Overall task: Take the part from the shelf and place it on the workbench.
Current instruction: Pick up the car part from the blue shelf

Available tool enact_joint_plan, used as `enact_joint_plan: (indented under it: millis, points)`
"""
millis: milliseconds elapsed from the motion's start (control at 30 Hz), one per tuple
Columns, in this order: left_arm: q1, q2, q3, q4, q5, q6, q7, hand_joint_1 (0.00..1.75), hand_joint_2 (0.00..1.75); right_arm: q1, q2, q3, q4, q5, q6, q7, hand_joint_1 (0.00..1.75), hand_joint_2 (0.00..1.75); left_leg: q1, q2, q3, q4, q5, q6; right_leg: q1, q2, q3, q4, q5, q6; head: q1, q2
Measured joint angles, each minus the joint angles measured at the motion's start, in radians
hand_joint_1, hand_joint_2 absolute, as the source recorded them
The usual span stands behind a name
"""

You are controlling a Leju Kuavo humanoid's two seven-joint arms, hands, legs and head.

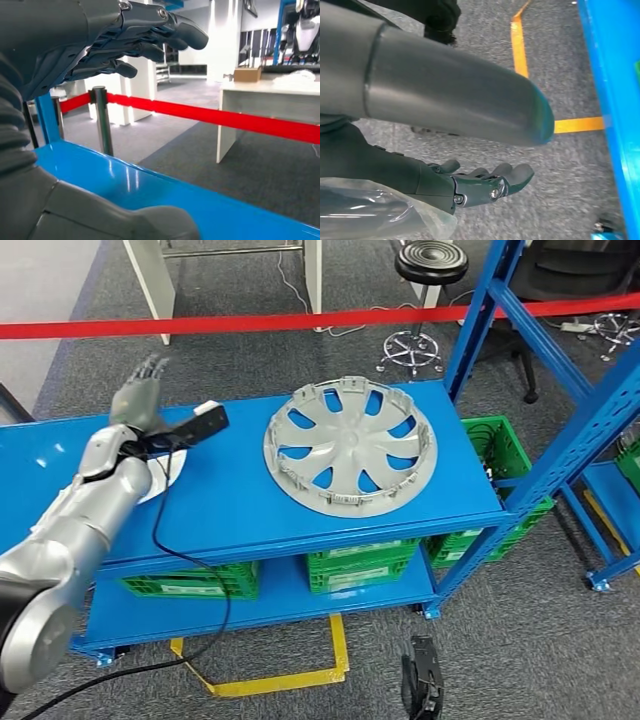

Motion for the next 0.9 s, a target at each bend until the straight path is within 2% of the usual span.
enact_joint_plan:
  millis: [67,133,167,233,267,300,333,367,433,500,567,633,700,767,800,833,867,900]
  points:
    - [-0.005,0.012,0.014,0.0,0.008,-0.01,-0.007,0.0,0.0,0.006,0.0,0.0,0.004,-0.001,-0.001,0.011,0.0,0.0,0.0,-0.001,0.0,-0.001,0.001,-0.01,0.001,0.002,0.008,-0.009,-0.005,-0.006,-0.001,0.0]
    - [-0.008,0.022,0.026,0.0,0.021,-0.011,-0.017,0.0,0.0,0.012,0.0,-0.002,0.005,-0.003,-0.003,0.025,0.0,0.0,0.002,0.0,-0.005,0.015,-0.014,-0.022,-0.003,0.003,0.014,-0.014,-0.002,-0.014,-0.002,0.0]
    - [-0.008,0.025,0.033,0.0,0.034,-0.012,-0.029,0.0,0.0,0.013,0.0,-0.003,0.006,-0.005,-0.004,0.035,0.0,0.0,0.004,0.001,-0.018,0.047,-0.034,-0.028,-0.005,0.002,0.018,-0.017,-0.001,-0.019,-0.003,0.0]
    - [-0.003,0.028,0.053,-0.001,0.069,-0.014,-0.065,0.0,0.0,0.017,0.0,-0.009,0.009,-0.014,-0.006,0.055,0.0,0.0,0.008,0.003,-0.065,0.161,-0.09,-0.038,-0.006,0.002,0.023,-0.018,-0.003,-0.025,-0.004,0.0]
    - [0.006,0.03,0.066,-0.002,0.087,-0.015,-0.084,0.0,0.0,0.022,0.0,-0.015,0.011,-0.02,-0.005,0.067,0.0,0.0,0.01,0.003,-0.09,0.218,-0.11,-0.042,-0.006,0.002,0.026,-0.018,-0.004,-0.028,-0.004,0.0]
    - [0.017,0.032,0.078,-0.004,0.104,-0.015,-0.1,0.0,0.0,0.028,0.0,-0.021,0.013,-0.025,-0.004,0.085,0.0,0.0,0.012,0.003,-0.106,0.253,-0.115,-0.045,-0.006,0.003,0.028,-0.017,-0.006,-0.028,-0.004,0.0]
    - [0.03,0.033,0.09,-0.007,0.119,-0.015,-0.111,0.0,0.0,0.036,0.0,-0.027,0.015,-0.029,-0.005,0.109,0.0,0.0,0.014,0.003,-0.107,0.252,-0.102,-0.046,-0.006,0.003,0.031,-0.017,-0.007,-0.028,-0.004,0.0]
    - [0.042,0.034,0.101,-0.01,0.132,-0.015,-0.12,0.0,0.0,0.044,0.0,-0.033,0.018,-0.029,-0.007,0.137,0.0,0.0,0.016,0.003,-0.092,0.215,-0.074,-0.046,-0.006,0.004,0.033,-0.016,-0.01,-0.027,-0.004,0.0]
    - [0.063,0.034,0.122,-0.015,0.154,-0.01,-0.131,0.0,0.0,0.062,0.0,-0.04,0.023,-0.026,-0.015,0.187,0.0,0.0,0.016,0.003,-0.036,0.091,-0.013,-0.044,-0.005,0.004,0.037,-0.014,-0.016,-0.022,-0.004,0.0]
    - [0.089,0.034,0.141,-0.016,0.162,0.008,-0.142,0.0,0.0,0.08,-0.001,-0.046,0.028,-0.025,-0.022,0.223,0.0,0.0,0.013,0.003,0.001,0.012,0.004,-0.037,-0.002,0.004,0.036,-0.013,-0.02,-0.013,-0.003,0.0]
    - [0.124,0.036,0.151,-0.017,0.144,0.054,-0.141,0.0,0.0,0.099,-0.003,-0.053,0.032,-0.023,-0.028,0.255,0.0,0.0,0.009,0.003,0.006,-0.001,-0.003,-0.027,-0.002,0.004,0.036,-0.014,-0.021,-0.005,-0.002,0.0]
    - [0.16,0.041,0.153,-0.017,0.106,0.111,-0.121,0.0,0.87,0.113,-0.005,-0.059,0.034,-0.011,-0.035,0.294,0.0,0.0,0.011,0.004,0.009,-0.005,-0.002,-0.015,-0.004,0.003,0.027,-0.002,-0.035,0.004,-0.001,0.0]
    - [0.188,0.047,0.153,-0.016,0.077,0.15,-0.099,0.0,1.75,0.119,-0.007,-0.061,0.036,0.011,-0.04,0.333,0.0,0.0,0.014,0.007,0.013,-0.01,0.0,-0.003,-0.004,0.0,-0.014,0.077,-0.083,0.012,0.001,0.0]
    - [0.214,0.055,0.158,-0.015,0.067,0.167,-0.091,0.0,1.75,0.123,-0.012,-0.061,0.037,0.03,-0.042,0.36,0.0,0.0,0.013,0.009,0.013,-0.01,-0.002,0.002,-0.005,-0.001,-0.077,0.21,-0.139,0.015,0.004,0.0]
    - [0.229,0.06,0.161,-0.013,0.066,0.17,-0.092,0.0,1.75,0.126,-0.015,-0.061,0.037,0.037,-0.044,0.371,0.0,0.0,0.013,0.009,0.013,-0.01,-0.002,0.003,-0.005,-0.001,-0.101,0.257,-0.15,0.016,0.003,0.0]
    - [0.243,0.064,0.164,-0.012,0.066,0.171,-0.093,0.0,1.75,0.128,-0.018,-0.061,0.037,0.044,-0.046,0.38,0.0,0.0,0.013,0.009,0.013,-0.009,-0.003,0.004,-0.005,-0.001,-0.109,0.269,-0.143,0.017,0.004,0.0]
    - [0.256,0.069,0.167,-0.011,0.067,0.171,-0.096,0.0,1.75,0.13,-0.021,-0.061,0.038,0.049,-0.047,0.388,0.0,0.0,0.013,0.008,0.014,-0.009,-0.004,0.003,-0.005,-0.001,-0.098,0.24,-0.117,0.015,0.004,0.0]
    - [0.266,0.074,0.17,-0.011,0.068,0.171,-0.099,0.0,1.75,0.13,-0.024,-0.06,0.038,0.053,-0.049,0.397,0.0,0.0,0.013,0.007,0.015,-0.009,-0.005,0.002,-0.005,-0.002,-0.068,0.177,-0.081,0.013,0.004,0.0]
